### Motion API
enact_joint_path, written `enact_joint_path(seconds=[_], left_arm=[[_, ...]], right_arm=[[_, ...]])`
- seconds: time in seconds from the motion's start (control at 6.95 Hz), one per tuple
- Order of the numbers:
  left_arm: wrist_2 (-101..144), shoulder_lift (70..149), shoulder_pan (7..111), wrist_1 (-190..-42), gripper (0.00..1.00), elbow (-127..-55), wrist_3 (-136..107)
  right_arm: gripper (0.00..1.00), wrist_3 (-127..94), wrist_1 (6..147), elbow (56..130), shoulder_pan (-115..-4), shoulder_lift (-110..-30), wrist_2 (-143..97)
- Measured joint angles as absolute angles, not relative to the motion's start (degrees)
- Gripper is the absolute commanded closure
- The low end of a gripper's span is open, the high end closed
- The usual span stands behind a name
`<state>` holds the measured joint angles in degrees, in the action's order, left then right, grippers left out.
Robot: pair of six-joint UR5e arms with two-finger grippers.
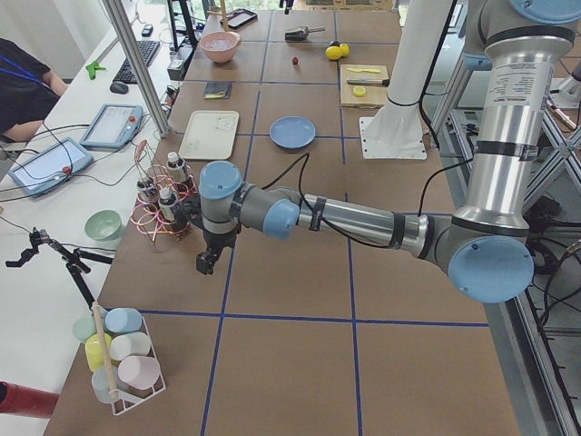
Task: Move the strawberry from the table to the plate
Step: 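Release the plate and withdraw the left gripper out of view, then lower the right gripper onto the red strawberry and close it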
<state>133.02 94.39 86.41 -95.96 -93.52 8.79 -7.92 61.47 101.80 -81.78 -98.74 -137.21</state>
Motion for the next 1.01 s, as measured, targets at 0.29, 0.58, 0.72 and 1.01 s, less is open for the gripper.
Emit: enact_joint_path(seconds=[0.29, 0.58, 0.72, 1.01], left_arm=[[134.5, 91.6, 91.7, -88.2, 0.00, -94.1, 9.8], [134.8, 89.8, 92.9, -87.0, 0.00, -94.9, 9.9], [134.9, 89.8, 93.0, -86.9, 0.00, -95.5, 9.9], [135.0, 89.8, 93.1, -86.9, 0.00, -96.6, 9.8]], right_arm=[[0.00, -12.5, 61.4, 102.6, -79.1, -98.4, -136.5], [0.00, -23.5, 60.8, 105.4, -71.2, -98.4, -130.4], [0.00, -29.8, 58.0, 106.1, -65.5, -99.6, -125.5], [0.01, -40.5, 48.4, 104.8, -54.6, -103.8, -115.9]])
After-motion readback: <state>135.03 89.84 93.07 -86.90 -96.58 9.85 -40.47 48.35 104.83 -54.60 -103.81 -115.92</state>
